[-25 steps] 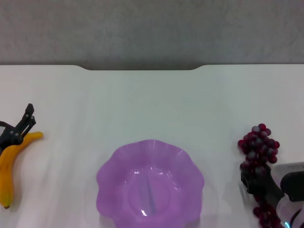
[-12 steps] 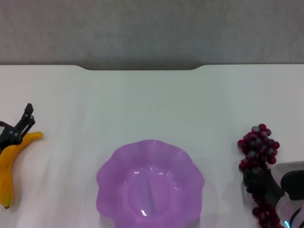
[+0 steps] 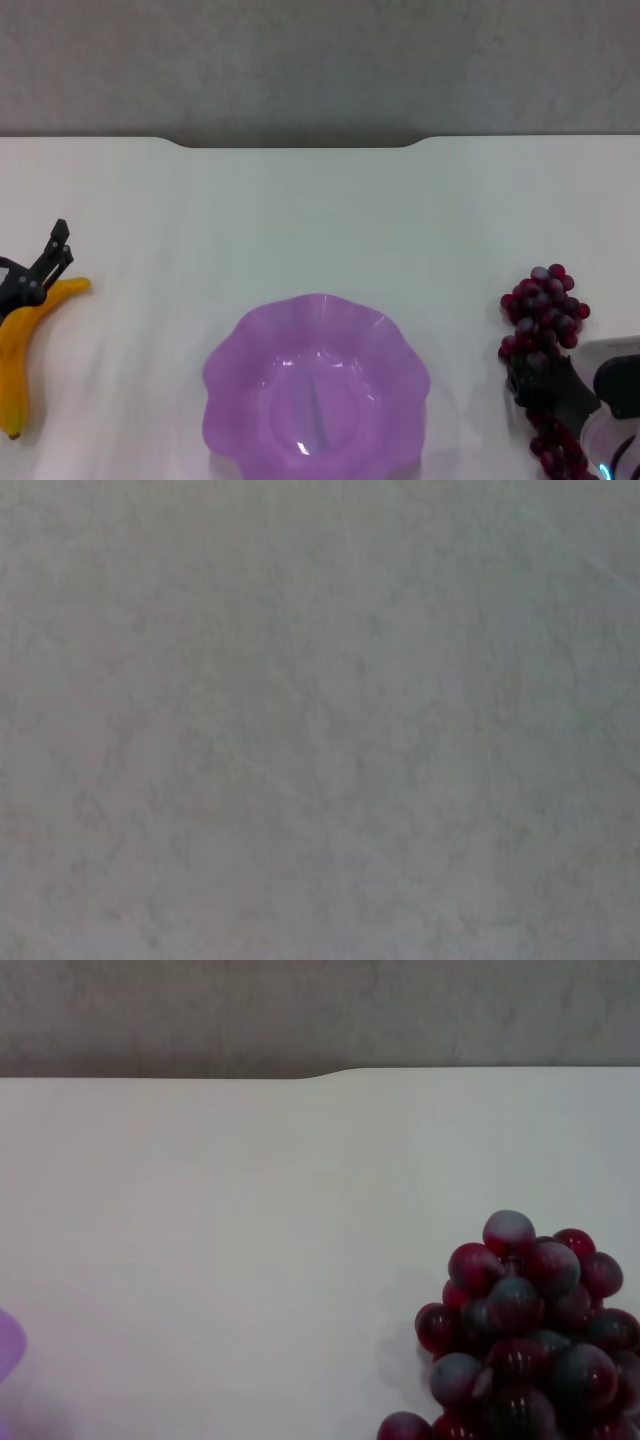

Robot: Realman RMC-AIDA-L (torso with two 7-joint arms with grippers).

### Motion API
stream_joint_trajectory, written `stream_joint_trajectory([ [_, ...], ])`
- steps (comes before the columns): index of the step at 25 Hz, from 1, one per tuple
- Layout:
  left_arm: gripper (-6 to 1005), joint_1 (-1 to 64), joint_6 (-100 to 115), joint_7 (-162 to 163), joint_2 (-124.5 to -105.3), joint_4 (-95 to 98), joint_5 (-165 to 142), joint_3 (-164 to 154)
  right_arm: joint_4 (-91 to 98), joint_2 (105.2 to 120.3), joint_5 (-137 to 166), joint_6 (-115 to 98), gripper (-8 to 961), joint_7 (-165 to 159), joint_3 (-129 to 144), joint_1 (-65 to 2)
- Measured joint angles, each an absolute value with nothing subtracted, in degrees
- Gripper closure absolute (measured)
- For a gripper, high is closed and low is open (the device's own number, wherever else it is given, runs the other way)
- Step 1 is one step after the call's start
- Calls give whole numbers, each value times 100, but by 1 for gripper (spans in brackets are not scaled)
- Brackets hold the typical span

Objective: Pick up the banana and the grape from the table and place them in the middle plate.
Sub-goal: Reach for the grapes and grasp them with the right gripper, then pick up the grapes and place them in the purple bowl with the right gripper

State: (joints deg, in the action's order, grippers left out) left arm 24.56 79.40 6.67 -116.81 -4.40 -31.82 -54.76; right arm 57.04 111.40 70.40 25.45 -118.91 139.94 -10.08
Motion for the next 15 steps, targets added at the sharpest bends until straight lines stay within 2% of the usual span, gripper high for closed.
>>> stream_joint_trajectory([
  [8,95,2456,7931,668,-11678,-440,-3193,-5476,5720,11136,7042,2539,593,-11891,13994,-1018],
  [15,95,2450,7919,668,-11675,-439,-3197,-5476,5880,11069,7054,2588,603,-11892,13989,-986],
])
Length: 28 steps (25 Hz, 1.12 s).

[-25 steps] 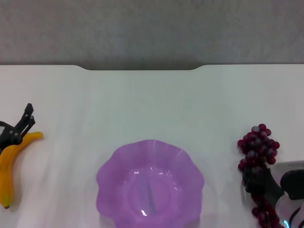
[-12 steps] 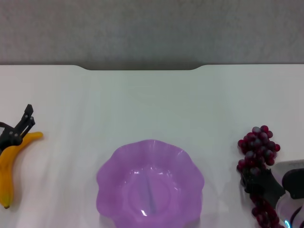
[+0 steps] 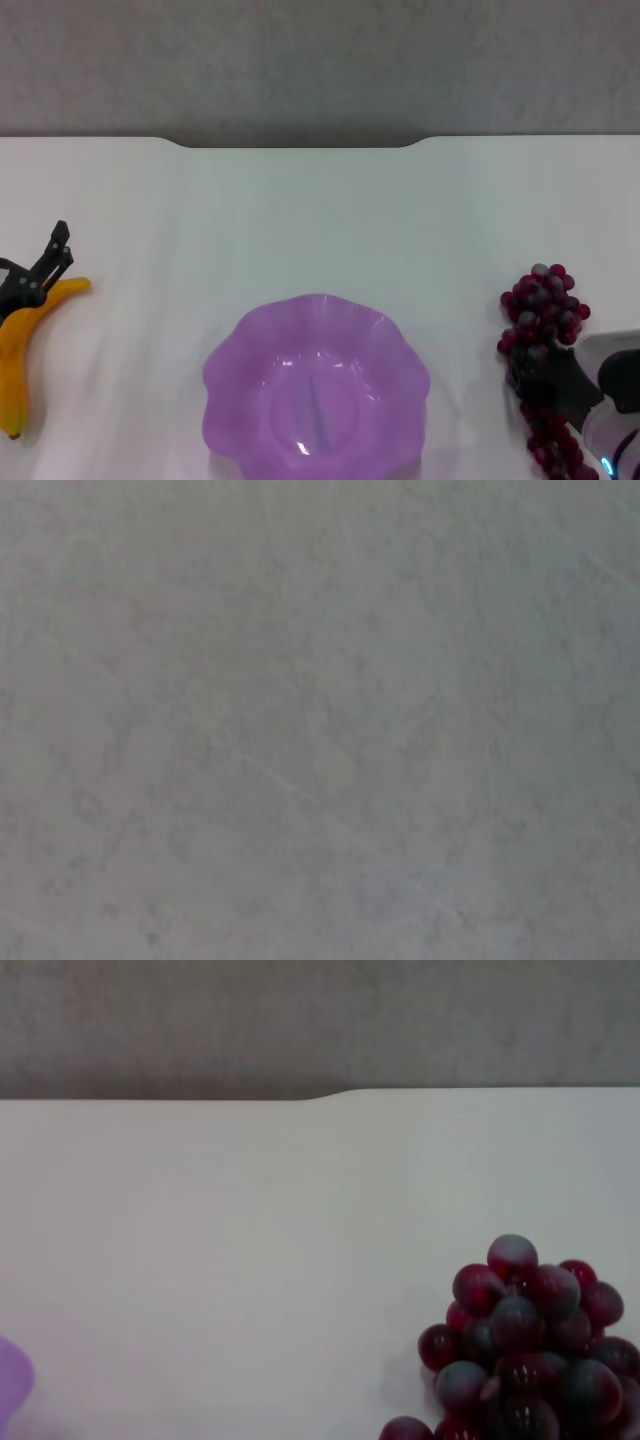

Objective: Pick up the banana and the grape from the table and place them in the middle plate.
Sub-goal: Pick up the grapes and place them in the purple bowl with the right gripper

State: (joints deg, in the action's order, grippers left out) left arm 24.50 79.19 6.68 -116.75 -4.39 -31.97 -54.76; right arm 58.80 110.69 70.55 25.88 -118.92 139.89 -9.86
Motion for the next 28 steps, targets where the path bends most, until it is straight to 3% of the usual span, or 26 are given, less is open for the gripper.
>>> stream_joint_trajectory([
  [10,95,2427,7919,668,-11661,-439,-3198,-5476,6118,10944,7103,2789,619,-11732,13861,-961],
  [28,95,2451,7909,668,-11672,-439,-3155,-5476,7322,10968,7396,2952,634,-10086,13306,-990],
])
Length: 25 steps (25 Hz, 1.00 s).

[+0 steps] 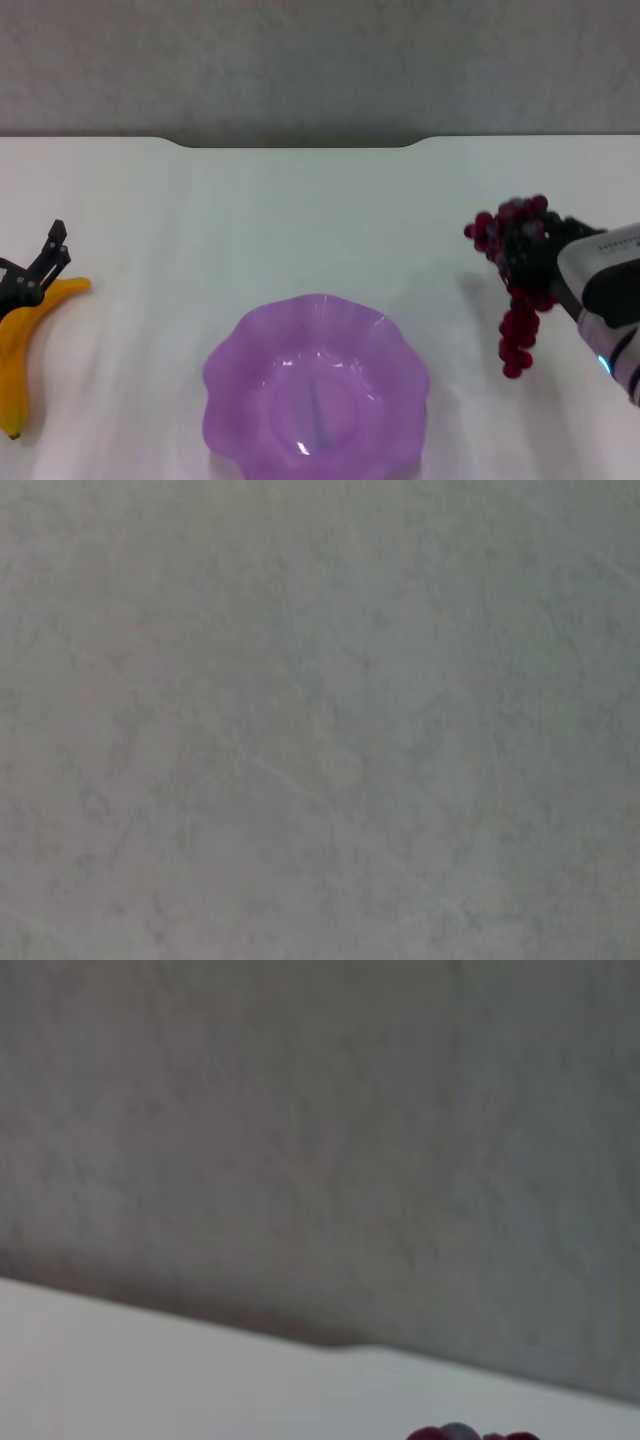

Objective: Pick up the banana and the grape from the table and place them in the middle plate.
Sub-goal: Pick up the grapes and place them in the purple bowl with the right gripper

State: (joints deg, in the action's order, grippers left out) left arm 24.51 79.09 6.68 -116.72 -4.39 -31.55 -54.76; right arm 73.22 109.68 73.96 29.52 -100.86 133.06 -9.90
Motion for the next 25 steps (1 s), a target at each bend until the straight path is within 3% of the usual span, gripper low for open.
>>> stream_joint_trajectory([
  [12,94,2462,7910,668,-11672,-439,-3155,-5476,8823,11036,7863,3137,647,-8723,13747,-940],
  [25,94,2470,7954,668,-11678,-399,-3155,-5476,8586,11168,7799,3134,656,-8310,15178,-1637],
])
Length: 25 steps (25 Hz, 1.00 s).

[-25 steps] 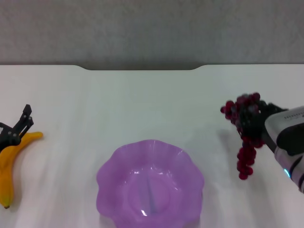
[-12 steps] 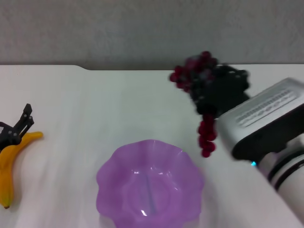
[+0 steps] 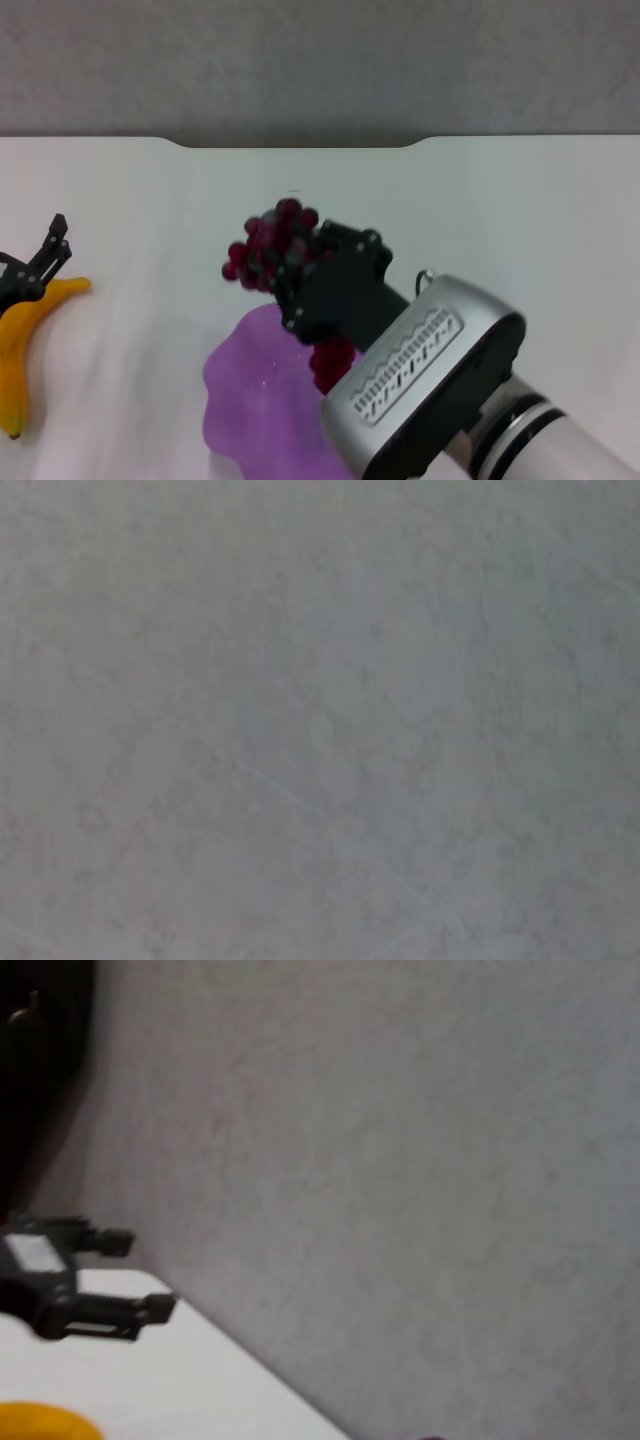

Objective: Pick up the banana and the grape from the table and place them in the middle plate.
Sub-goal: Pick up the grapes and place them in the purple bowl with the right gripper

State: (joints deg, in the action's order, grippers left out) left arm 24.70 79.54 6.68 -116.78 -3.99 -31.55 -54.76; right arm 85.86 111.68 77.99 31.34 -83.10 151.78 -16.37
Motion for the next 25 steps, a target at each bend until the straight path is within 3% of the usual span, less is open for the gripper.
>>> stream_joint_trajectory([
  [25,95,2556,8103,483,-11654,-395,-3140,-5469,8098,11146,7305,3648,665,-8297,15835,-1630],
])
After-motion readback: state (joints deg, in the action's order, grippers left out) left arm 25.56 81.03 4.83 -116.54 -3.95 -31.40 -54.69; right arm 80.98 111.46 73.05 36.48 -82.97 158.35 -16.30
